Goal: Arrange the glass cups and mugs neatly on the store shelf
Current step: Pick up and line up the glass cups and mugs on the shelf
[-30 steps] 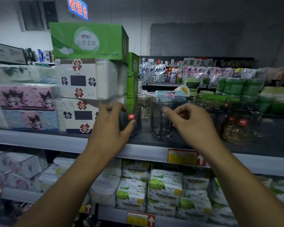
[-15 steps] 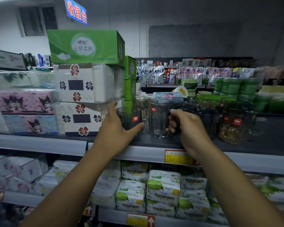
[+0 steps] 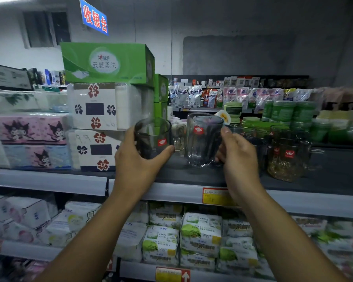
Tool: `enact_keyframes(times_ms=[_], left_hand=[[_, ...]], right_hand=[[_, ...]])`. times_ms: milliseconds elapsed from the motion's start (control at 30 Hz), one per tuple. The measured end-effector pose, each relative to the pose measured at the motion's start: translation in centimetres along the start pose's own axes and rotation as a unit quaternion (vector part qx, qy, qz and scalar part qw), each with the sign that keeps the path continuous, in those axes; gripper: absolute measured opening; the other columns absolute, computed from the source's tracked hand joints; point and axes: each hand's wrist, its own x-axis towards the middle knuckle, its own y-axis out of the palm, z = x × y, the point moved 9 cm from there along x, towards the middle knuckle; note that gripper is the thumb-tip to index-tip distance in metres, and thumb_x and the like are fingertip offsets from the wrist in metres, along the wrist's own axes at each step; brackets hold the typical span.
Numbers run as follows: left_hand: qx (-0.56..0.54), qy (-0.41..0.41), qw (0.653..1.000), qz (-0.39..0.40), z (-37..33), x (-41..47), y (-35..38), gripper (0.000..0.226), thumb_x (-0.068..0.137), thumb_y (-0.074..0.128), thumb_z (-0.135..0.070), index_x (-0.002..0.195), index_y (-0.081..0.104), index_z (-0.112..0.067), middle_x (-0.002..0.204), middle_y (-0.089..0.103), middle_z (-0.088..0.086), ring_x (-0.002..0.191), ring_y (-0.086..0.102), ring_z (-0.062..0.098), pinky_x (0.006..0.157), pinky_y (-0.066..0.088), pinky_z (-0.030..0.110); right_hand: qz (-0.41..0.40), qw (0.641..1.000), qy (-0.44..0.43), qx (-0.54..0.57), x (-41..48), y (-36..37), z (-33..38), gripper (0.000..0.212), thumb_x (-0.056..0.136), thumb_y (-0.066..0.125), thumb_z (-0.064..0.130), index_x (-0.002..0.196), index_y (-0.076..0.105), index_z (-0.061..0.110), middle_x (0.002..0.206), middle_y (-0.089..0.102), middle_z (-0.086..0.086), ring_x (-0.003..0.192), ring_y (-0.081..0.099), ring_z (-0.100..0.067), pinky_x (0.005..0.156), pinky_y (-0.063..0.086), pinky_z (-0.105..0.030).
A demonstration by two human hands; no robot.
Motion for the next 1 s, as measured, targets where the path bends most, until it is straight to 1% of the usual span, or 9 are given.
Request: enact_keyframes(times_ms=[100,167,333,433,567,700,800,900,1000], left_hand=[[-0.056,0.013,0.998,-0.003,-2.0,-1.0,-1.2,0.070,0.069,0.088,-0.043,0.129,0.050,-0.043,0.105,0.060,-0.041,0.103,0.061,-0.014,0.086,0.052,0.012],[-0.082,0.011,0.997,0.011,-2.9,-2.1,-1.4,0.070,0.069,0.087,-0.045,0.128,0.051,-0.044,0.105,0.060,-0.045,0.105,0.062,-0.013,0.084,0.051,0.008],[-0.120,0.007,0.992,0.048,-3.9,-5.1,-0.9,0.066,0.073,0.087,-0.034,0.131,0.056,-0.037,0.111,0.069,-0.025,0.104,0.066,-0.007,0.084,0.051,0.007],[-0.155,-0.012,0.986,0.067,-3.9,-6.7,0.0,0.062,0.071,0.084,-0.038,0.125,0.055,-0.047,0.113,0.069,-0.026,0.105,0.066,-0.006,0.084,0.050,0.007],[-0.189,-0.030,0.975,0.110,-4.0,-7.9,2.5,0.063,0.068,0.081,-0.044,0.126,0.056,-0.046,0.113,0.067,-0.031,0.106,0.065,-0.008,0.085,0.051,0.008],[-0.198,-0.043,0.966,0.161,-4.3,-8.9,6.0,0.080,0.064,0.082,-0.053,0.137,0.050,-0.047,0.125,0.064,-0.028,0.117,0.062,0.000,0.099,0.053,0.030],[-0.200,-0.041,0.960,0.191,-5.8,-10.3,8.3,0.090,0.061,0.082,-0.058,0.142,0.046,-0.045,0.136,0.060,-0.019,0.125,0.059,0.010,0.104,0.051,0.039],[-0.204,-0.039,0.955,0.211,-8.0,-12.0,10.5,0.088,0.063,0.082,-0.058,0.142,0.047,-0.042,0.132,0.062,-0.018,0.120,0.062,0.009,0.101,0.053,0.036],[-0.195,-0.029,0.955,0.221,-11.1,-14.1,12.4,0.083,0.062,0.082,-0.056,0.137,0.052,-0.038,0.122,0.066,-0.017,0.107,0.065,0.002,0.090,0.053,0.026]], right_hand=[[0.001,0.999,0.000,0.045,-1.1,-1.0,1.7,0.035,0.105,0.051,0.036,0.076,0.050,0.017,0.052,0.032,0.011,0.051,0.032,-0.011,0.057,0.031,-0.033],[0.004,0.998,0.007,0.057,-2.1,-1.8,2.2,0.040,0.105,0.051,0.035,0.069,0.043,0.020,0.051,0.030,0.010,0.052,0.030,-0.011,0.061,0.031,-0.036],[-0.007,0.996,0.034,0.079,-5.0,-4.3,2.2,0.041,0.104,0.053,0.036,0.068,0.039,0.020,0.057,0.029,0.009,0.053,0.030,-0.013,0.065,0.030,-0.039],[-0.020,0.996,0.034,0.081,-6.5,-6.0,2.6,0.042,0.104,0.052,0.035,0.071,0.034,0.017,0.062,0.023,0.006,0.056,0.026,-0.015,0.064,0.028,-0.039],[-0.046,0.997,0.019,0.064,-8.1,-8.3,3.2,0.042,0.104,0.051,0.032,0.071,0.029,0.017,0.066,0.016,0.002,0.061,0.017,-0.020,0.069,0.018,-0.049],[-0.099,0.995,0.015,0.002,-9.7,-11.9,4.2,0.046,0.104,0.052,0.035,0.067,0.030,0.017,0.064,0.018,0.003,0.061,0.018,-0.020,0.070,0.018,-0.053],[-0.140,0.989,0.015,-0.043,-11.2,-15.2,5.2,0.048,0.104,0.051,0.036,0.066,0.030,0.018,0.062,0.022,0.005,0.058,0.024,-0.018,0.070,0.024,-0.045],[-0.172,0.983,0.019,-0.058,-12.7,-18.7,6.3,0.048,0.103,0.051,0.040,0.067,0.028,0.017,0.062,0.023,0.005,0.060,0.025,-0.019,0.071,0.026,-0.043],[-0.191,0.981,0.024,-0.039,-14.3,-22.9,7.5,0.048,0.103,0.052,0.038,0.067,0.028,0.017,0.062,0.022,0.006,0.059,0.024,-0.019,0.071,0.026,-0.048]])
